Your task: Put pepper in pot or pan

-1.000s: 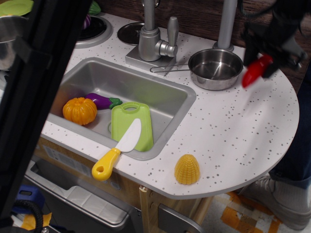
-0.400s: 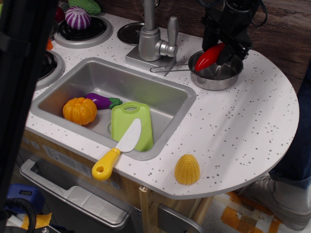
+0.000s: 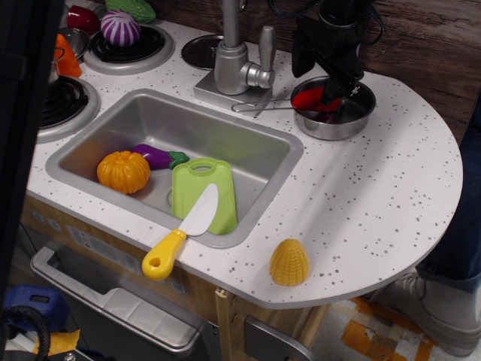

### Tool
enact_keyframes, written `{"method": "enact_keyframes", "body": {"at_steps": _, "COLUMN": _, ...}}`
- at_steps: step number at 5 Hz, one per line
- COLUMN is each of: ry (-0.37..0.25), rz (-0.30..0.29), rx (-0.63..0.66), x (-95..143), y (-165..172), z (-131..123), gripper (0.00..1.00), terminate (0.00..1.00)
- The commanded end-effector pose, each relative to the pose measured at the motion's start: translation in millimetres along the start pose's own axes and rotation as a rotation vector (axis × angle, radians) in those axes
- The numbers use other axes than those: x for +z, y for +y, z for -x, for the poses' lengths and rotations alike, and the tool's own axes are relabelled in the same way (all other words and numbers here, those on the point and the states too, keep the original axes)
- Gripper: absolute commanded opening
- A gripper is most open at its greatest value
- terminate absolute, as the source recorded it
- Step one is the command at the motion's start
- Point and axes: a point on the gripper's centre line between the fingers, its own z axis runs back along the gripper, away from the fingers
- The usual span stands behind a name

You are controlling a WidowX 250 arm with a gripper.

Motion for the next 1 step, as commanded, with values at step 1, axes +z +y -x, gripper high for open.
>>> {"method": "enact_keyframes", "body": {"at_steps": 1, "ry": -0.082, "rz": -0.031, "rx": 0.019, "x": 34.9, "y": 13.7, "z": -11.7, "gripper": 1.0, "terminate": 1.0}}
